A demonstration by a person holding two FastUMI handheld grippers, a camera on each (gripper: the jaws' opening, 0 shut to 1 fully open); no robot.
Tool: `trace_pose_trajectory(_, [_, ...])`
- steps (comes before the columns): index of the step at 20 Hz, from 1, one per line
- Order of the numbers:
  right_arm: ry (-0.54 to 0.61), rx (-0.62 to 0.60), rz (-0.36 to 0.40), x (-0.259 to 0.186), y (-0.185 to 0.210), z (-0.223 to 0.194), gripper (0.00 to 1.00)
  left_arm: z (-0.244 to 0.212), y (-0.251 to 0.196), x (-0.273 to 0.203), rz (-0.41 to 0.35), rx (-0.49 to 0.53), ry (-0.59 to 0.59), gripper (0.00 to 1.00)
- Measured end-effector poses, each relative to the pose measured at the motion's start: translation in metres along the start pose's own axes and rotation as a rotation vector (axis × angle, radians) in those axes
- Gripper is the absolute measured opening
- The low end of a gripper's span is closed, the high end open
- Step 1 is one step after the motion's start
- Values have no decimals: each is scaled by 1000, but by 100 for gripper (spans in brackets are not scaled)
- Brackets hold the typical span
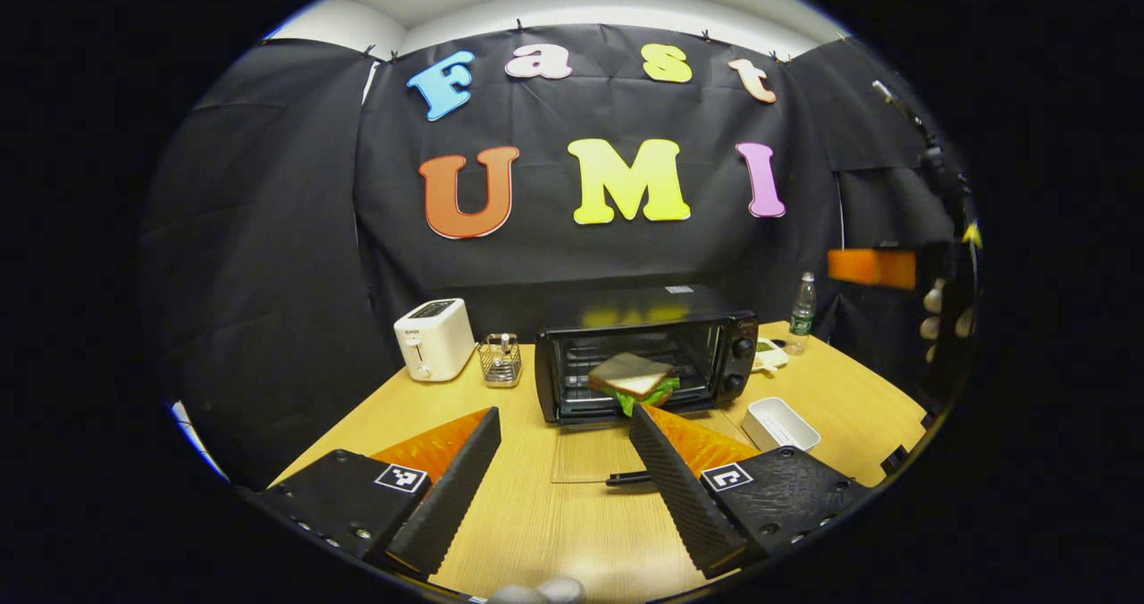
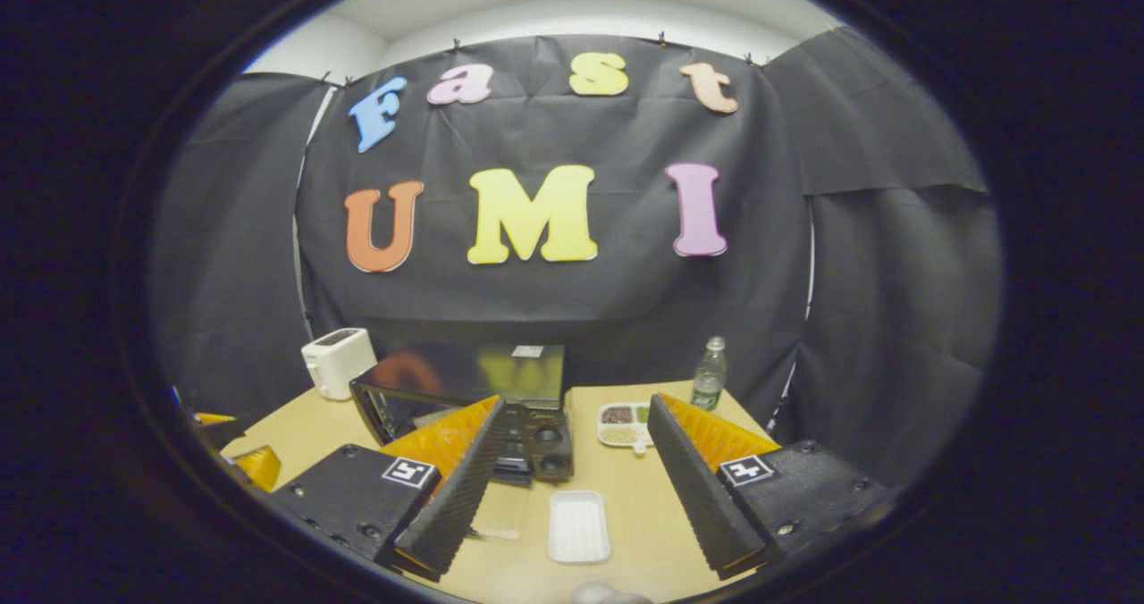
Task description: Open the electric oven with the left hand, put the food in, and close the electric oven.
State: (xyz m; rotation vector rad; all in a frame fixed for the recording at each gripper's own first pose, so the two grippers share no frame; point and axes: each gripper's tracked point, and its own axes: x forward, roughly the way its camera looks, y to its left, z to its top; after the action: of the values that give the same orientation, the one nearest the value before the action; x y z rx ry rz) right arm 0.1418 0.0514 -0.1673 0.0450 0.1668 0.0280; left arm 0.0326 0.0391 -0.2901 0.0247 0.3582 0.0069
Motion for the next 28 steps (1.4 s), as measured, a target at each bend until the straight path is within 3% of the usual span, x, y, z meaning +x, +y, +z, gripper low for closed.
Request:
trace_pose_trajectory(3, [-35, -33, -29, -36, -44, 17, 97, -29, -28, 6, -18, -5, 56, 96])
trace_pose_trajectory(10, [-17, -67, -48, -73, -108, 25, 97, -83, -82, 37, -45, 4, 134, 96])
trace_pose_trajectory(17, [25, -74, -31, -76, -126, 6, 97, -138, -118, 72, -66, -30, 230, 96])
trace_pose_trajectory(28, [112, -71, -43, -45, -134, -16, 97, -183, -119, 111, -49, -10, 330, 96])
